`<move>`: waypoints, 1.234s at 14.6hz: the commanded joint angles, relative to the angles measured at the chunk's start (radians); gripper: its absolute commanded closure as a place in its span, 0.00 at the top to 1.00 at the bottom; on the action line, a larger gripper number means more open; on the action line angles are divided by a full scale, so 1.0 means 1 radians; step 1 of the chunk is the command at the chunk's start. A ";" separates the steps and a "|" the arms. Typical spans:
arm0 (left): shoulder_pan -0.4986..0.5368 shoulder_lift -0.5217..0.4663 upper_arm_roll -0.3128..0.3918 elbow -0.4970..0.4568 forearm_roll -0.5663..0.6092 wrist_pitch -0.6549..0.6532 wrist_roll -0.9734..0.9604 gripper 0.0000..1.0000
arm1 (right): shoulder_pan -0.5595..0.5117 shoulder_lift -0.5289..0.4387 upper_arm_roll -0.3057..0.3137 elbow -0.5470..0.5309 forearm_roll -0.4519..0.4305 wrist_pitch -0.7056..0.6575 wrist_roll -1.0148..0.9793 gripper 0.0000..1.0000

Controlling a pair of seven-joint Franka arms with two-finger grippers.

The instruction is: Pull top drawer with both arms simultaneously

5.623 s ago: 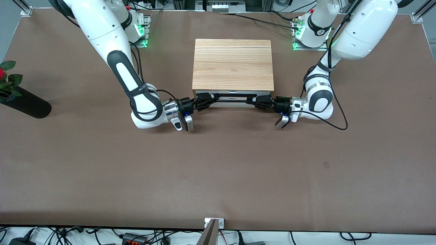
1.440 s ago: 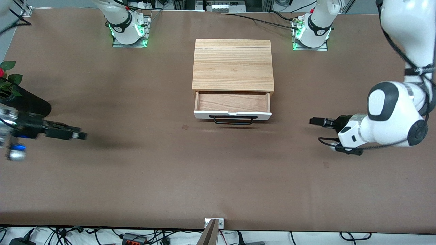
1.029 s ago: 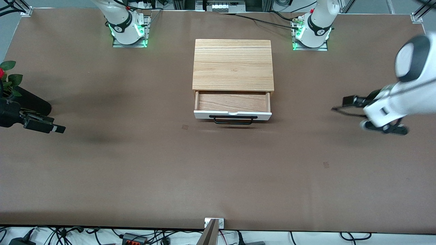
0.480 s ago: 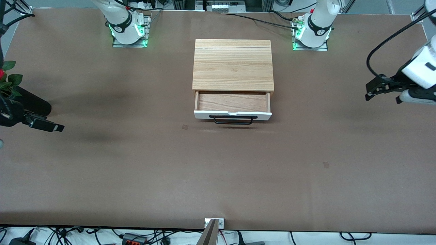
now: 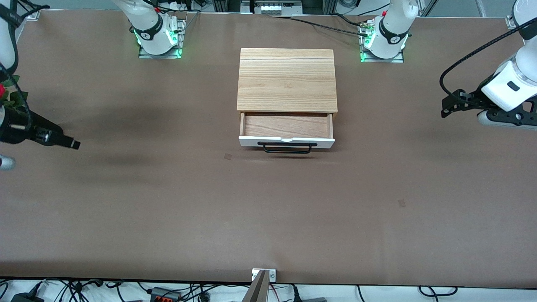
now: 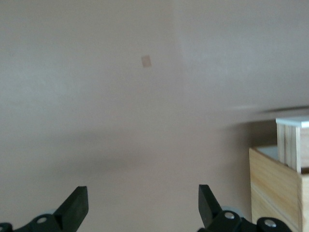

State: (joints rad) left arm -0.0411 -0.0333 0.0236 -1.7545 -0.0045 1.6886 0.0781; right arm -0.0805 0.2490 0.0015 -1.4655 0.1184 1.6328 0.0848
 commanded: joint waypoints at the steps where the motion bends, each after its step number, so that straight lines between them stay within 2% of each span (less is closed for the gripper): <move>1: 0.000 -0.025 -0.027 0.024 -0.009 -0.088 -0.008 1.00 | -0.005 -0.155 0.008 -0.166 -0.042 0.024 -0.060 1.00; 4: 0.001 -0.014 -0.045 0.043 -0.006 -0.092 -0.009 1.00 | -0.004 -0.192 0.008 -0.226 -0.063 0.035 -0.075 1.00; 8: 0.010 -0.016 -0.048 0.044 0.000 -0.093 -0.003 1.00 | -0.002 -0.217 0.017 -0.225 -0.069 0.056 -0.076 1.00; 12: 0.010 -0.016 -0.051 0.052 0.018 -0.090 0.000 1.00 | 0.013 -0.261 0.023 -0.233 -0.143 -0.039 -0.057 1.00; 18: 0.009 -0.014 -0.051 0.067 0.021 -0.095 -0.001 1.00 | 0.015 -0.267 0.022 -0.233 -0.134 -0.036 -0.043 1.00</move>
State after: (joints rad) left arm -0.0373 -0.0513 -0.0183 -1.7100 -0.0005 1.6162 0.0780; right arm -0.0701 0.0057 0.0225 -1.6725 -0.0090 1.5913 0.0267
